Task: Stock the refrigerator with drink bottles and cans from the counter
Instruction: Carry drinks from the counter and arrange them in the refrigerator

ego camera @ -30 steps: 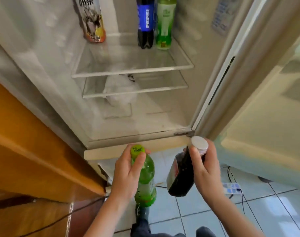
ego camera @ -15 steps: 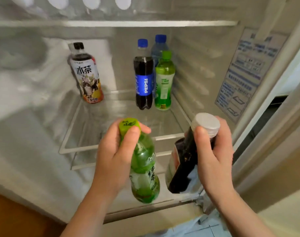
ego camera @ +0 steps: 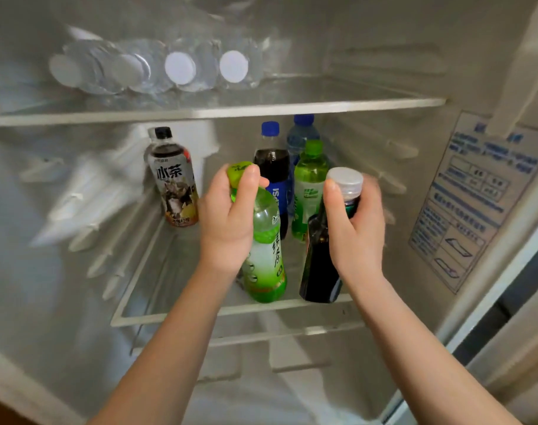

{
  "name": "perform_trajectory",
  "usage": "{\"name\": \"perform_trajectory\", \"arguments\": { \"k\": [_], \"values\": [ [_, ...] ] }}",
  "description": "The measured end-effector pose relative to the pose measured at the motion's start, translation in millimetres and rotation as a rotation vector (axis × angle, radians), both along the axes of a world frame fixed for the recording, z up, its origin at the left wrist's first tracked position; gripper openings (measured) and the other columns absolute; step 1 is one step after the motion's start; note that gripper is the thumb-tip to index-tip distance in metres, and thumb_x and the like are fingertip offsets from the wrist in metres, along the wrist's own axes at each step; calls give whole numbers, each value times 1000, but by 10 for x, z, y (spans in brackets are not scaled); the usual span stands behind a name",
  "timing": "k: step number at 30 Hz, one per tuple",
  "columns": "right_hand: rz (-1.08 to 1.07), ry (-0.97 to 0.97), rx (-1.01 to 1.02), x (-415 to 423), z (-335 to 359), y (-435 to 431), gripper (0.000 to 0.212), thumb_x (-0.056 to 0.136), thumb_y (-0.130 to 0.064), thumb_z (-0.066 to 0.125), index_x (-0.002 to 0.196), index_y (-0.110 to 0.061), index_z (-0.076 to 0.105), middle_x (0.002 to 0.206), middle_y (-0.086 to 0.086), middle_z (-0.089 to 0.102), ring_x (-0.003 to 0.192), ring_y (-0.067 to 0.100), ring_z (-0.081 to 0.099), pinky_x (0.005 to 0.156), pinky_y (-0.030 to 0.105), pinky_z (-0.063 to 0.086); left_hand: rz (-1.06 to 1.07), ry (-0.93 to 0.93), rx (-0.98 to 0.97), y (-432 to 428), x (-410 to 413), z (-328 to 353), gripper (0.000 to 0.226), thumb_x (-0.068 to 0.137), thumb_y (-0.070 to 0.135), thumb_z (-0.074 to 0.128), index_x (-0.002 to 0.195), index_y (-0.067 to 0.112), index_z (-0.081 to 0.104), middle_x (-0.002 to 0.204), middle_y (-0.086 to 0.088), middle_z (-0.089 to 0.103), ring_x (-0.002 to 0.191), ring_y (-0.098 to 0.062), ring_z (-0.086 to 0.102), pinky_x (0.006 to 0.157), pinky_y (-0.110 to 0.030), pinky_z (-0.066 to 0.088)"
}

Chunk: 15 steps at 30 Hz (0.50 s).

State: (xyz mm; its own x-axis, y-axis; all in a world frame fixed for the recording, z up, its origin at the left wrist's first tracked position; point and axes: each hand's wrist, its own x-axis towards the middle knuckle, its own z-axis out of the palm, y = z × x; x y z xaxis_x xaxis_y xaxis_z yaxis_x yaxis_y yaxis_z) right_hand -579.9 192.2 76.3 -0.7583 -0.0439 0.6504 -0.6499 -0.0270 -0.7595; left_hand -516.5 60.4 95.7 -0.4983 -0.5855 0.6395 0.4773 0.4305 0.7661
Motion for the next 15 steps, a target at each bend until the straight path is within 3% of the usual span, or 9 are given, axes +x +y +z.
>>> {"name": "perform_trajectory", "arguments": {
  "k": [3,5,8,15],
  "values": [
    [2,3,41,-133,-35,-98,19,89,-39,54,99,-23,52,85,-20,56,81,-13,52,68,3,36,43,-64,-32,-56,-154,-101,26,87,49,44,77,30,59,72,11,66,67,2,59,65,-8,41],
    [10,0,57,-211,-59,-146,19,92,-37,55,100,-20,53,85,-17,57,80,-10,53,68,4,37,61,-101,-58,-58,-226,-158,26,90,46,45,79,27,59,74,18,65,75,10,59,68,-1,37],
    [26,-21,93,-290,-129,-196,16,93,-35,55,102,-21,52,86,-17,58,80,-10,53,67,3,36,63,-120,-71,-60,-306,-221,25,93,37,46,83,20,62,75,23,65,79,12,59,71,1,35],
    [84,-50,93,-304,-246,-252,26,91,-39,54,110,-20,52,97,-14,60,88,-5,56,74,8,42,36,-124,-74,-59,-392,-269,34,88,50,43,89,22,63,84,27,67,76,7,61,68,-2,40]
  ]
}}
